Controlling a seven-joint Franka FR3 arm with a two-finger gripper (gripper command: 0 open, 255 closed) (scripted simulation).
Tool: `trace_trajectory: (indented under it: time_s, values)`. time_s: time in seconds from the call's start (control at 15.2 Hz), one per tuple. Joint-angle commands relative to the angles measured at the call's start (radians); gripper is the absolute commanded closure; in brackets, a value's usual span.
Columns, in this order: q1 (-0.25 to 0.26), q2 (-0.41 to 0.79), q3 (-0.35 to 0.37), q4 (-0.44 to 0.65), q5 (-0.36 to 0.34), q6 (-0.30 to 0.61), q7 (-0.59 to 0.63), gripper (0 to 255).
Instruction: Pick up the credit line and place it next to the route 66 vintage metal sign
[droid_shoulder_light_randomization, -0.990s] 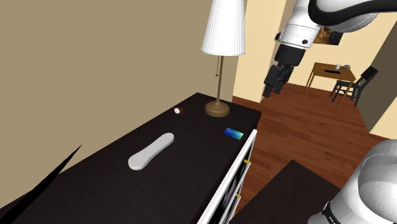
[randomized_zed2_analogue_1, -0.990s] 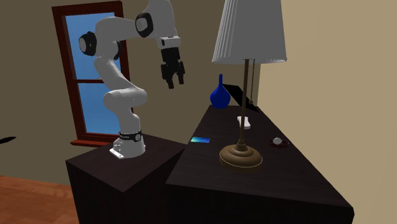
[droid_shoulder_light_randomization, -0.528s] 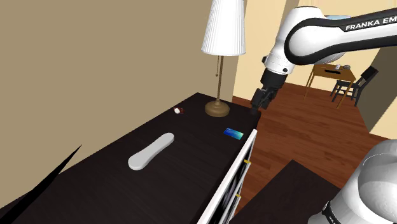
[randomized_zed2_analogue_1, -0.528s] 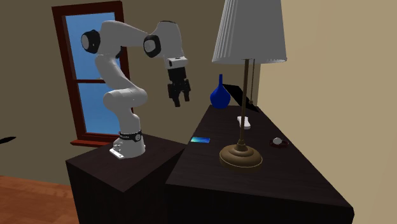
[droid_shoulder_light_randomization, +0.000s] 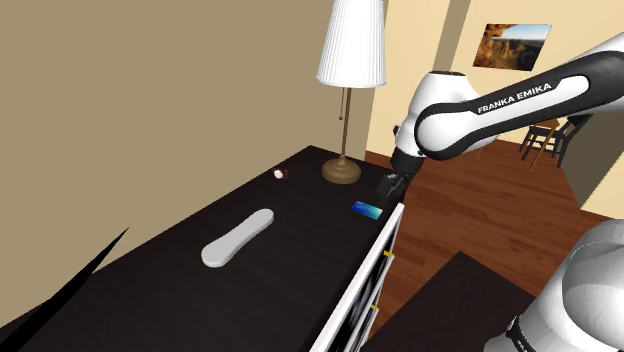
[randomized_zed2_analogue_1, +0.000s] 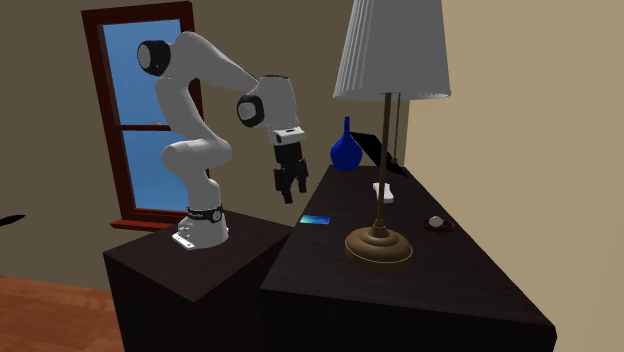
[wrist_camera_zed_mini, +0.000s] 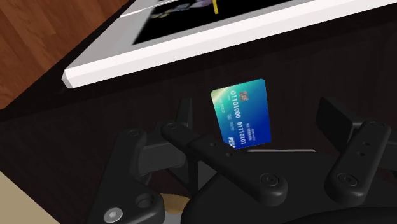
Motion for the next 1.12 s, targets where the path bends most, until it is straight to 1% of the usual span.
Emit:
trace_trajectory:
  time_s: [0.0, 0.46, 0.99, 1.06]
  values:
    - [0.0, 0.049, 0.008, -0.014, -0.003, 0.074, 0.006, 0]
    - [0.01, 0.154, 0.008, -0.042, 0.011, 0.207, -0.002, 0]
    - [0.01, 0.154, 0.008, -0.042, 0.011, 0.207, -0.002, 0]
    - [0.01, 0.154, 0.008, -0.042, 0.011, 0.207, -0.002, 255]
